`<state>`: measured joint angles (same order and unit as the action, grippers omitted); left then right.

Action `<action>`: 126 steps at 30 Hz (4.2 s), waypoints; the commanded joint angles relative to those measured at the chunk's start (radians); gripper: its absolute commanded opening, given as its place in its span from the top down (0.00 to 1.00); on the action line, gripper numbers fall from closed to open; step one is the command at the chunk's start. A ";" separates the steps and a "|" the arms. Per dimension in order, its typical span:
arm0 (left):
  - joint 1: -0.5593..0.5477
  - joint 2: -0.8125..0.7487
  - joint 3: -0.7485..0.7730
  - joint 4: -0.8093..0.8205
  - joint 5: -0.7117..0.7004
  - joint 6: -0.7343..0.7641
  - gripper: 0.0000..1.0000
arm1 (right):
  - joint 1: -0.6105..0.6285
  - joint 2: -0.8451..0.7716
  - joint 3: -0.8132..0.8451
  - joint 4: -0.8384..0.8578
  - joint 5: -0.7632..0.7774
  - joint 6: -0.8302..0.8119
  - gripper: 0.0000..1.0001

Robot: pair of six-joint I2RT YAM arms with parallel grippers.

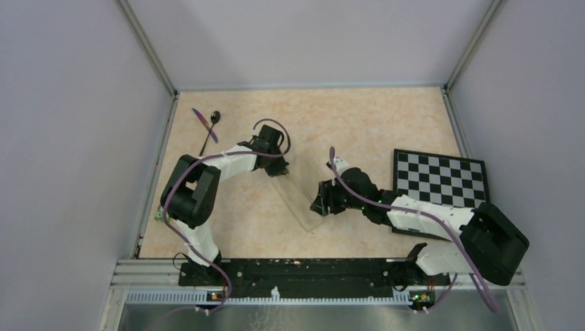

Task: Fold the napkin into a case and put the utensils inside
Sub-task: Fold the lower triangle-folded napkin at the center of the board, then smooth out the 2/3-rectangle-folded napkin at the center of the board, then move the right arm to the center of the board with the 2/3-rectangle-folded napkin.

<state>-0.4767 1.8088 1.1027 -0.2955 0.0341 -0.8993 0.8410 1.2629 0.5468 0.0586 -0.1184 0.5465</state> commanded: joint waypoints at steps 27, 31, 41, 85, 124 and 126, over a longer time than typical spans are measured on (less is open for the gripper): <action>0.218 -0.324 -0.231 0.231 0.463 0.170 0.60 | -0.036 0.446 0.100 0.504 -0.294 0.149 0.89; 0.237 -0.254 -0.265 0.347 0.546 0.174 0.79 | -0.050 0.502 0.186 0.528 -0.321 0.190 0.81; 0.253 -0.196 -0.267 0.345 0.475 0.172 0.96 | -0.133 0.710 0.435 0.512 -0.329 0.251 0.88; 0.253 0.022 -0.222 0.372 0.475 0.137 1.00 | -0.145 0.869 0.632 0.389 -0.575 0.183 0.90; 0.207 -0.290 -0.101 0.093 0.498 0.322 0.28 | -0.494 0.176 0.192 -0.190 -0.212 -0.079 0.47; 0.172 -0.356 -0.123 0.066 0.500 0.347 0.22 | -0.494 0.247 0.219 -0.177 -0.242 -0.107 0.46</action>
<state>-0.2531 1.5879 0.9722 -0.1638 0.5220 -0.6300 0.3557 1.4033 0.7059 -0.0551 -0.4038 0.5262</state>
